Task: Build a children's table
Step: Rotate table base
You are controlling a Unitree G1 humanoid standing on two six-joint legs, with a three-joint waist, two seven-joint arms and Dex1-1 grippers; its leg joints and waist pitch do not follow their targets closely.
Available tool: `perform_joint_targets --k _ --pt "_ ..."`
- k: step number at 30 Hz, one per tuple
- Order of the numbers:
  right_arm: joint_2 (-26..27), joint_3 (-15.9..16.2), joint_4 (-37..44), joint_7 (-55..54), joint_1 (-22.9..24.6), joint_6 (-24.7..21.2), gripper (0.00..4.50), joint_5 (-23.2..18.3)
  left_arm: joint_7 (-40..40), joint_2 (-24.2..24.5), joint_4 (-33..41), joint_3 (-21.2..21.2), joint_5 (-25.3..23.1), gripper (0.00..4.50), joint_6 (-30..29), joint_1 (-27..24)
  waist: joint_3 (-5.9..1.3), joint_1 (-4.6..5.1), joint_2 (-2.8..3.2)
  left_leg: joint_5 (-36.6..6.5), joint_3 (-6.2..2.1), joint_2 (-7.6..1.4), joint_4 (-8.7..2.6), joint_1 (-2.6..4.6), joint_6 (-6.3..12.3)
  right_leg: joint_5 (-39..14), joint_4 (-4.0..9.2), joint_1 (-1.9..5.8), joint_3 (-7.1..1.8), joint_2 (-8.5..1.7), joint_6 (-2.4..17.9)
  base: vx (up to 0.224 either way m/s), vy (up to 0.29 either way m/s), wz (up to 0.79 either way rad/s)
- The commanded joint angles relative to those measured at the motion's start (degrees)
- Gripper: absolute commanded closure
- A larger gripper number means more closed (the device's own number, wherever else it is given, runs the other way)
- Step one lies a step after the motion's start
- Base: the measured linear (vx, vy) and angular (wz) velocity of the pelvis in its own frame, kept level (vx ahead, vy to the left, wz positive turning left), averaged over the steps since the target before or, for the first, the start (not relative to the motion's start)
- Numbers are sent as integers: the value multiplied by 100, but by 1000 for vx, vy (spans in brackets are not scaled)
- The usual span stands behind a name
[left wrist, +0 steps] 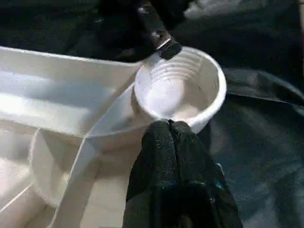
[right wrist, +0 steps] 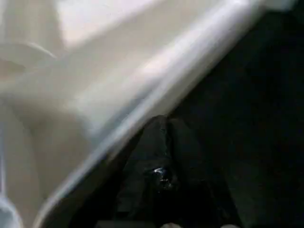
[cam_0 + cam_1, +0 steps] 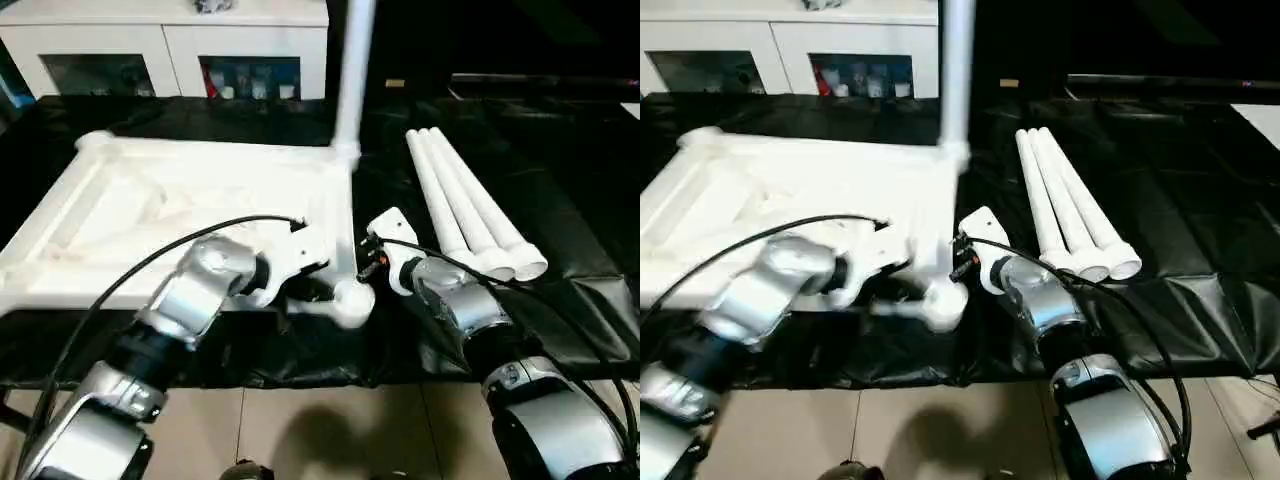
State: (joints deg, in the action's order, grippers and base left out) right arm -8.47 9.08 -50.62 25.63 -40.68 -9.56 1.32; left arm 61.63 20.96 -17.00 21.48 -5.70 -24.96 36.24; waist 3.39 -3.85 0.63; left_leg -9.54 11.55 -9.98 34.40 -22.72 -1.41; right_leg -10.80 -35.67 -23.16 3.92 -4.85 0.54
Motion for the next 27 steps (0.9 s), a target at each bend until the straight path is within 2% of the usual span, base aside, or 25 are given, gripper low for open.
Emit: perform_joint_targets --k 1,3,4,5,6,7,9,10,12,14,15,16,17,19,23,24,27 --pt "-106 -204 106 -233 -134 -202 446 30 -96 35 -42 -84 -44 450 17 71 -447 -16 76 -1149 -179 -318 -396 178 -48 -338 356 303 -277 -381 1551 0 0 0" --pt "-178 -534 364 -157 -114 -297 446 -285 -176 20 -4 -170 9 450 118 65 -451 -21 71 -1213 -181 -317 -392 179 -63 -349 356 313 -280 -386 1530 0 0 0" --pt "-178 -534 364 -157 -114 -297 420 -285 -176 20 -4 -170 9 450 118 65 -448 -22 68 -1223 -179 -316 -393 176 -50 -346 358 316 -282 -385 1523 0 0 0" --pt "-302 -971 656 -280 -171 -435 420 -608 -316 -55 37 -370 165 450 49 83 -450 -28 107 -1211 -183 -320 -391 179 -44 -300 348 316 -283 -387 1511 0 0 0" --pt "-313 -998 671 -303 -179 -448 412 -621 -320 -61 40 -386 182 430 36 85 -458 -31 74 -1161 -179 -322 -387 189 -26 -193 344 316 -278 -378 1529 0 0 0" --pt "-426 -1211 777 -504 -268 -592 412 -707 -345 -111 77 -516 317 430 -23 93 -459 -40 95 -1077 -175 -312 -382 187 -16 -135 328 311 -272 -371 1559 0 0 0" --pt "-474 -1257 794 -579 -305 -646 384 -712 -357 -132 65 -548 356 409 13 98 -454 -51 80 -1059 -163 -293 -369 178 -4 -194 340 313 -268 -366 1580 0 0 0" --pt "-536 -1280 789 -671 -355 -692 375 -679 -365 -155 61 -577 393 402 14 102 -449 -61 100 -1064 -165 -295 -370 177 -12 -244 347 308 -269 -370 1558 0 0 0" --pt "-721 -1362 689 -1081 -549 -951 369 -549 -358 -254 84 -650 549 385 142 99 -451 -64 64 -1032 -153 -284 -363 178 -22 -301 358 308 -270 -364 1554 0 0 0" --pt "-753 -1438 634 -1262 -620 -1104 346 -534 -364 -302 93 -669 599 369 275 98 -454 -80 68 -999 -154 -282 -358 175 -27 -321 359 307 -270 -363 1543 0 0 0" --pt "-783 -1498 549 -1395 -707 -1435 334 -524 -348 -367 151 -702 676 359 303 102 -452 -86 50 -992 -150 -277 -357 172 -14 -324 358 310 -272 -360 1528 0 0 0" --pt "-789 -1510 534 -1423 -722 -1498 327 -521 -344 -382 164 -708 693 348 299 104 -460 -87 -5 -967 -145 -277 -357 165 9 -322 356 321 -270 -366 1528 0 0 0" --pt "-803 -1538 503 -1485 -754 -1636 315 -514 -336 -413 194 -723 729 332 288 109 -459 -101 32 -916 -151 -283 -352 169 25 -342 349 319 -274 -375 1526 0 0 0" --pt "-854 -1545 394 -1615 -816 -1744 303 -454 -314 -483 288 -765 847 324 175 116 -452 -109 9 -898 -141 -288 -348 168 26 -422 357 308 -274 -380 1501 0 0 0" --pt "-889 -1541 221 -1712 -889 -1787 278 -458 -253 -494 397 -748 968 293 111 71 -447 -109 25 -938 -141 -288 -351 169 -5 -526 366 298 -273 -375 1432 0 0 0" --pt "-891 -1543 135 -1766 -917 -1837 257 -442 -253 -494 404 -739 993 276 121 59 -448 -110 33 -955 -143 -288 -353 175 -24 -553 368 295 -270 -371 1419 0 0 0" --pt "-890 -1556 -7 -1812 -954 -1879 241 -427 -290 -510 382 -746 1013 258 170 68 -450 -102 25 -943 -140 -283 -349 168 -39 -491 364 298 -272 -369 1423 0 0 0"
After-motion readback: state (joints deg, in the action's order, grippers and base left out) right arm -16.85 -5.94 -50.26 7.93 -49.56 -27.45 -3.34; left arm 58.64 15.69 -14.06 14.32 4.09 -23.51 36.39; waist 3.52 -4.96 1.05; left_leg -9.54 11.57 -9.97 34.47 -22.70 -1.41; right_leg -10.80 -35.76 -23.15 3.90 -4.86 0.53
